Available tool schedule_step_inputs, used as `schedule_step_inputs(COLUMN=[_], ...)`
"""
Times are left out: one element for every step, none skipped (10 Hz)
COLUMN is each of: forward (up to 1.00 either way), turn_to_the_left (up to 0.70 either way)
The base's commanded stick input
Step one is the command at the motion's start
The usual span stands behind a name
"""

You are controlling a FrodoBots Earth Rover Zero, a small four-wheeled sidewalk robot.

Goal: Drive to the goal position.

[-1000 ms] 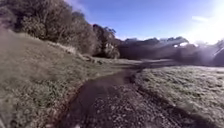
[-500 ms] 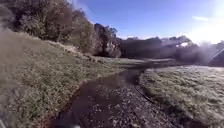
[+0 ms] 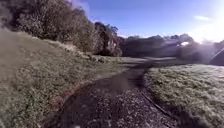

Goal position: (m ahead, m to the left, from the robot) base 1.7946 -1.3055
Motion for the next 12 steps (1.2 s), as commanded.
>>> schedule_step_inputs(forward=[0.7,0.7,0.7,0.7,0.7,0.7,0.7,0.64,0.32,0.0,0.0,0.0], turn_to_the_left=[0.0,0.0,0.0,0.0,0.0,0.0,0.0,0.0,0.0,0.0,0.0,0.0])
